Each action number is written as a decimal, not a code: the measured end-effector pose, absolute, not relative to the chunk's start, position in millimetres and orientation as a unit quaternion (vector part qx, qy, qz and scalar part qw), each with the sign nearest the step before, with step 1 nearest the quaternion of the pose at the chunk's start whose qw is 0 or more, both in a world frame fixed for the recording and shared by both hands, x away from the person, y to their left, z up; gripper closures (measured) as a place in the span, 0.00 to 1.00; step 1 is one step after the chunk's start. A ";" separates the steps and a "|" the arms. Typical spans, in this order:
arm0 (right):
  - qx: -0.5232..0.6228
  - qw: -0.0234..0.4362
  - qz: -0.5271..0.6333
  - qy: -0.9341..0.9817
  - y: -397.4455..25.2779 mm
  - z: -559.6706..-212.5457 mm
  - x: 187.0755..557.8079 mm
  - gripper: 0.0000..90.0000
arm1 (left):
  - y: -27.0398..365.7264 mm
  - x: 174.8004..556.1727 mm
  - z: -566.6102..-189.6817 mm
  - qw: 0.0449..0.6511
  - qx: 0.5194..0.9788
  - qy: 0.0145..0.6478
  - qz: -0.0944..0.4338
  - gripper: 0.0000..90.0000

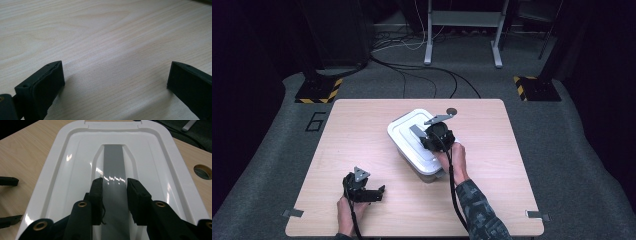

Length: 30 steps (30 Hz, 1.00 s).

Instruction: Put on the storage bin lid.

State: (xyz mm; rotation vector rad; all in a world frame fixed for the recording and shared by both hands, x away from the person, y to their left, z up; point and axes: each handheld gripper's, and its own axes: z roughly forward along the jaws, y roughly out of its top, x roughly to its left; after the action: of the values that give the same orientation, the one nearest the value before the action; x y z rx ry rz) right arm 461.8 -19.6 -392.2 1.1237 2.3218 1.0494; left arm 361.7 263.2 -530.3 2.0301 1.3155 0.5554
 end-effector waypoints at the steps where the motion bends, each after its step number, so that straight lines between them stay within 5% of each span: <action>1: 0.394 0.179 0.373 0.821 -20.3 -392.8 462.7 0.74 | 263.2 361.7 -530.3 0.324 0.774 0.501 0.212 0.01; 10: 0.395 0.160 0.382 0.820 -24.5 -391.5 466.3 0.73 | 263.2 361.7 -530.3 0.324 0.774 0.501 0.212 0.01; 24: 0.389 0.164 0.396 0.816 -44.9 -378.9 460.5 0.15 | 263.1 361.7 -530.3 0.324 0.774 0.502 0.212 0.01; 30: 0.395 0.164 0.394 0.813 -68.6 -375.5 449.4 0.06 | 263.2 361.7 -530.3 0.324 0.774 0.501 0.212 0.01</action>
State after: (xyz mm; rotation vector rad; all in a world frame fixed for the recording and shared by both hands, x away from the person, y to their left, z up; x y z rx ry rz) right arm 449.4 -68.6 -375.5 1.1253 2.3182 1.1239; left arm 361.7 263.2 -530.3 2.0305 1.3150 0.5554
